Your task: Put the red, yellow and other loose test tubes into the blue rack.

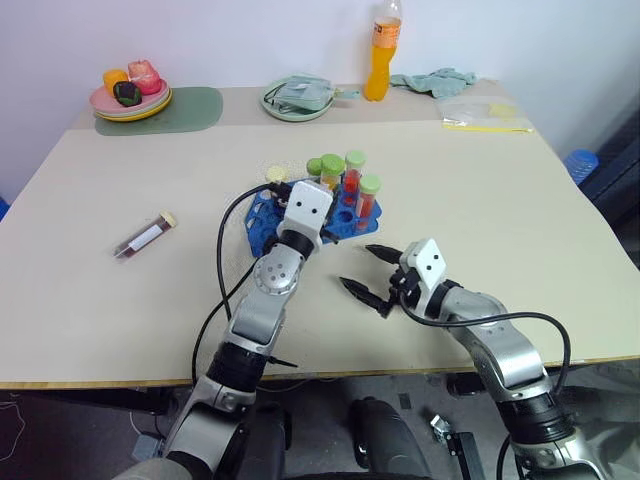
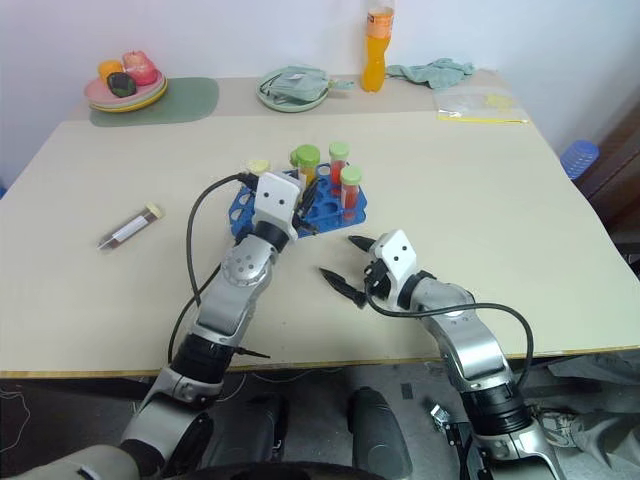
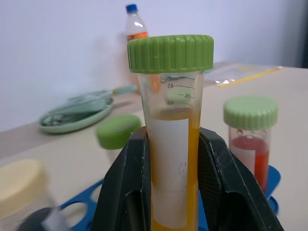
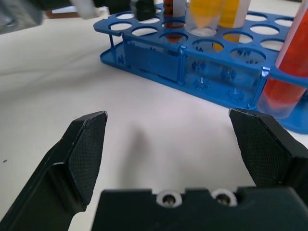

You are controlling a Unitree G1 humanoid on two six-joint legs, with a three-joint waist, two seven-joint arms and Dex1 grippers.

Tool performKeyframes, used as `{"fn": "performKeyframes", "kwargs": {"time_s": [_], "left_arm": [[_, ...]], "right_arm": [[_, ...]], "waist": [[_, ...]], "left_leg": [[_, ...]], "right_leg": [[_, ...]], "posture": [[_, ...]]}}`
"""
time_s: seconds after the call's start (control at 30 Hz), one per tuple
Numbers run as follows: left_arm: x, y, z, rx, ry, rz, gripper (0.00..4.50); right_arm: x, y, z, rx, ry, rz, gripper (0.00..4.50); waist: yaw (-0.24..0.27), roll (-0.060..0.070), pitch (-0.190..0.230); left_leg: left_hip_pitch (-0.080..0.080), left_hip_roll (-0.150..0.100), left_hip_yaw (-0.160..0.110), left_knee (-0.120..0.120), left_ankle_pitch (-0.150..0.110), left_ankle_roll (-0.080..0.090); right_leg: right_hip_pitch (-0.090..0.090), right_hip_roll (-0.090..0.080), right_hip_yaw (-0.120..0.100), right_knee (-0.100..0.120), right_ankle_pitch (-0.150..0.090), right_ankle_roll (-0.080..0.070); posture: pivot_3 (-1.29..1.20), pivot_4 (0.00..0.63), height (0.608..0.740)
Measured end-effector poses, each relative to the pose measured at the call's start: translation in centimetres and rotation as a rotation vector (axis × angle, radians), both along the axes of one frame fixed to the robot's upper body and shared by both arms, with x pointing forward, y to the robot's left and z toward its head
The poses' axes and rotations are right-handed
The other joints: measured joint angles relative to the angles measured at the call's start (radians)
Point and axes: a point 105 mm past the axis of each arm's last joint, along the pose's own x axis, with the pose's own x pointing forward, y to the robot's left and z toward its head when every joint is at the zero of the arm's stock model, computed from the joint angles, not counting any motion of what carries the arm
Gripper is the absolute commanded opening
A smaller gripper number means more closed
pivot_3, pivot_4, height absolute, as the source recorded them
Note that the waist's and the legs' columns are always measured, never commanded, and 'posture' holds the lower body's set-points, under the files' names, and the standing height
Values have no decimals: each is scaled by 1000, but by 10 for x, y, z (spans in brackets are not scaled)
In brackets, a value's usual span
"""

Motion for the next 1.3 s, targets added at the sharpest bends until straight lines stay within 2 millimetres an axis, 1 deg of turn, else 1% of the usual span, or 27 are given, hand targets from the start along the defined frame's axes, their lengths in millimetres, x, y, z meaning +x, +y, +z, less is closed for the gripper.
{"fn": "performKeyframes", "kwargs": {"time_s": [0.03, 0.23, 0.4, 0.63, 0.67, 0.73, 0.8, 0.83, 0.87, 0.93, 1.0, 1.07, 1.17, 1.2, 1.23, 1.27, 1.3], "left_arm": [[1, -2, -3, 3, 13, -7, 737], [1, -7, -6, -2, 37, -35, 737], [1, -6, -9, -9, 46, -35, 737], [4, -5, -20, -23, 66, -33, 737], [4, -6, -21, -25, 66, -37, 1784], [4, -5, -23, -42, 73, -40, 2613], [2, -3, -24, -58, 77, -48, 3708], [-1, -1, -24, -78, 78, -54, 4138], [-3, 2, -22, -102, 76, -63, 4138], [-9, 15, -11, -147, 51, -66, 4138], [-14, 34, 8, -162, 4, -57, 4138], [-20, 65, 33, -202, -32, -26, 4138], [-23, 127, 79, -260, -50, 40, 4138], [-24, 146, 92, -248, -41, 64, 4331], [-24, 164, 100, -210, 0, 89, 4331], [-24, 179, 102, -150, 60, 123, 4331], [-25, 194, 99, -76, 129, 160, 4331]], "right_arm": [[0, 0, 1, 2, -3, -3, 4500], [1, 0, 1, 2, -2, -15, 4500], [1, 0, 1, 2, -2, -15, 4500], [2, 0, 3, 2, -10, -12, 4500], [3, 1, 4, 2, -13, -11, 4500], [3, 1, 5, 2, -17, -9, 4500], [3, 1, 6, 2, -19, -9, 4500], [4, 1, 6, 3, -19, -8, 4500], [4, 1, 6, 2, -19, -8, 4500], [4, 1, 6, 2, -20, -8, 4500], [4, 1, 7, 1, -21, -8, 4500], [5, 0, 7, 0, -20, -12, 4500], [4, -1, 6, 0, -16, -13, 4500], [3, -1, 5, -1, -14, -12, 4500], [3, -1, 5, -1, -12, -11, 4500], [2, 0, 4, -1, -10, -6, 4500], [1, 1, 4, -2, -10, 1, 4500]], "waist": [[-1, 0, 0], [1, 0, 0], [0, 0, 0], [1, 0, 0], [1, 0, 0], [1, 0, 0], [0, 0, 0], [0, 0, 0], [-2, 0, 0], [-4, 0, 0], [-6, 0, 0], [-6, 0, 0], [-6, 0, 0], [-6, 0, 0], [-7, 0, 0], [-9, 0, 0], [-10, 1, 0]], "left_leg": [[0, 0, 0, 0, 0, 0], [0, 0, 0, 0, 0, 0], [0, 0, 0, 0, 0, 0], [0, 0, 0, 0, 0, 0], [0, 0, 0, 0, 0, 0], [0, 0, 0, 0, 0, 0], [0, 0, 0, 0, 0, 0], [0, 0, 0, 0, 0, 0], [0, 0, 0, 0, 0, 0], [0, 1, -1, 0, 0, 0], [0, 1, -1, 0, 0, 0], [0, 2, 0, 0, 0, 0], [0, 2, -1, 0, 0, 0], [0, 2, -1, 0, 0, 0], [0, 1, -1, 0, 0, 0], [0, 1, -1, 0, 0, 0], [1, 1, -1, 0, 0, 1]], "right_leg": [[0, 0, 0, 0, 0, 0], [0, 0, 0, 0, 0, 0], [0, 0, 0, 0, 0, 0], [0, 0, 0, 0, 0, 0], [0, 0, 0, 0, 0, 0], [0, 0, 0, 0, 0, 0], [0, 0, 0, 0, 0, 0], [0, 0, 0, 0, 0, 0], [0, 0, 0, 0, 0, 0], [0, 1, 0, 0, 0, 0], [0, 1, 0, 0, 0, 0], [0, 1, 0, 1, 0, 0], [0, 2, -1, 1, 0, 0], [0, 1, -1, 1, 0, 0], [0, 1, -1, 1, 0, 0], [0, 1, -1, 1, 0, 0], [0, 1, 0, 1, 0, 0]], "posture": [[0, 150, 740], [0, 150, 740], [0, 150, 740], [0, 150, 740], [0, 150, 740], [0, 150, 740], [0, 150, 740], [0, 150, 740], [0, 150, 740], [0, 150, 740], [0, 150, 740], [0, 150, 740], [0, 150, 740], [0, 150, 740], [0, 150, 740], [0, 150, 740], [0, 150, 740]]}}
